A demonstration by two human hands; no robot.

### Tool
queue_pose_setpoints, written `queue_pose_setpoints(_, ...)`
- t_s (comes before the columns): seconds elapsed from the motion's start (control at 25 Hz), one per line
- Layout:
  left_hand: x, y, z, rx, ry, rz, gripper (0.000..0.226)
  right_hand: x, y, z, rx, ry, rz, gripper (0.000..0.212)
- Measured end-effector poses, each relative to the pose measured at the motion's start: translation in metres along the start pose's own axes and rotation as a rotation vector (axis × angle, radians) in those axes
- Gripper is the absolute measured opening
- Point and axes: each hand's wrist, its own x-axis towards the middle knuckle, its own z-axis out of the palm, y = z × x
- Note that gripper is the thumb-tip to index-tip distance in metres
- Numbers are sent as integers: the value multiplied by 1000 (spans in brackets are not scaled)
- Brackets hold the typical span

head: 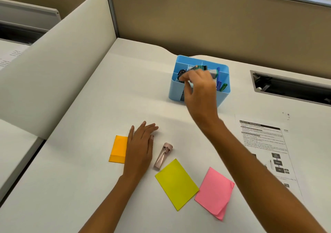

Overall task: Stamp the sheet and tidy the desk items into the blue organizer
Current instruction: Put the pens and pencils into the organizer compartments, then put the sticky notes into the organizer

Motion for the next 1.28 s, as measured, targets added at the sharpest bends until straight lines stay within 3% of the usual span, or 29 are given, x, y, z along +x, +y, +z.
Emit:
queue_pose_setpoints(0.16, -21, -15, -22, 83, 13, -72, 38, -72, -7, -10, 75, -121, 113, 24)
queue_pose_setpoints(0.32, -25, -38, -47, 129, -167, -230, 50, -124, -12, -12, 109, -252, 246, 27)
queue_pose_setpoints(0.44, -24, -37, -58, 230, -248, -289, 65, -143, -14, -13, 117, -281, 291, 28)
queue_pose_setpoints(0.68, -13, -19, -63, 268, -265, -391, 66, -161, -24, -19, 131, -296, 311, 30)
queue_pose_setpoints(1.04, -14, 1, -67, -9, -13, -354, 22, -169, -29, -31, 205, -284, 303, 31)
queue_pose_setpoints(1.16, -7, 24, -73, -134, 59, -285, 14, -164, -30, -35, 275, -267, 327, 25)
queue_pose_setpoints(1.28, -1, 47, -73, -266, 78, -229, 13, -157, -31, -41, 408, -283, 387, 33)
